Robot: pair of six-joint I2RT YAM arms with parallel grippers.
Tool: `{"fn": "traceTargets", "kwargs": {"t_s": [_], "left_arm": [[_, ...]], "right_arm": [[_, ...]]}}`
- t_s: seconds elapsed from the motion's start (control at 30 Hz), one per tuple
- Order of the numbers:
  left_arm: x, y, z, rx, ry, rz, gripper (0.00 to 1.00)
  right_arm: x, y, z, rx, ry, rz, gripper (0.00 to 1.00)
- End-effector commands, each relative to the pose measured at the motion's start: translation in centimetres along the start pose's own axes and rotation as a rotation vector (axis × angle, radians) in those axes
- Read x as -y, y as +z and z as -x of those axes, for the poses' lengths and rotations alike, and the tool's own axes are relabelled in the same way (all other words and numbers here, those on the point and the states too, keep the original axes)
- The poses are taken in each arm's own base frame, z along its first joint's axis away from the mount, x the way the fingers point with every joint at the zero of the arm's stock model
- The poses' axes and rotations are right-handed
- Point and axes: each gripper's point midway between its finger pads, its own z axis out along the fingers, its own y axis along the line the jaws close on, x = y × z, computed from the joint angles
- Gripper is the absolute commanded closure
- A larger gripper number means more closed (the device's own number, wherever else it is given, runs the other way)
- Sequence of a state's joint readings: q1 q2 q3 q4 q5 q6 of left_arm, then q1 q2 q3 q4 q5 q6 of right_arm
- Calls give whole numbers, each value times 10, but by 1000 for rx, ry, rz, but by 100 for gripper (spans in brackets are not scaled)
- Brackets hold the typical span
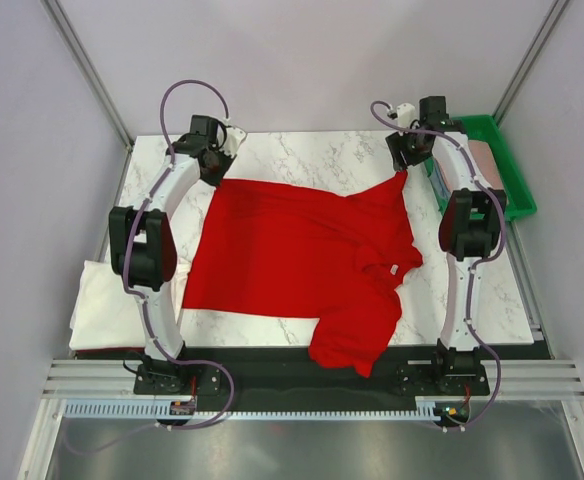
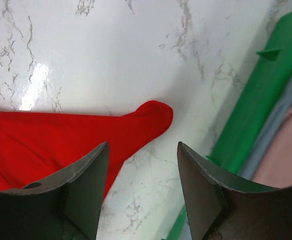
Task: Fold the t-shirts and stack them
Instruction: Flatten the tshirt out
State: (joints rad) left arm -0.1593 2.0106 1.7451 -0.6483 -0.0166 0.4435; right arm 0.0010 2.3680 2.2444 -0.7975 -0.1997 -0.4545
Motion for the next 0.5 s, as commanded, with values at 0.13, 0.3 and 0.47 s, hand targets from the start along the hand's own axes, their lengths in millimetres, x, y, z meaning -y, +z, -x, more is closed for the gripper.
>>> {"fn": "traceTargets", "kwargs": {"t_s": [0.13, 0.3, 0.47], "left_arm": [[4, -11, 6, 28, 26, 2, 98], [4, -12, 1, 14, 31, 9, 98], [4, -13, 2, 16, 32, 11, 98]], "right_arm": [[-1, 11, 4, 22, 35, 6, 35], [-27, 1, -14, -15, 24, 112, 35], [-65, -19, -45, -93, 3, 276, 36]]}}
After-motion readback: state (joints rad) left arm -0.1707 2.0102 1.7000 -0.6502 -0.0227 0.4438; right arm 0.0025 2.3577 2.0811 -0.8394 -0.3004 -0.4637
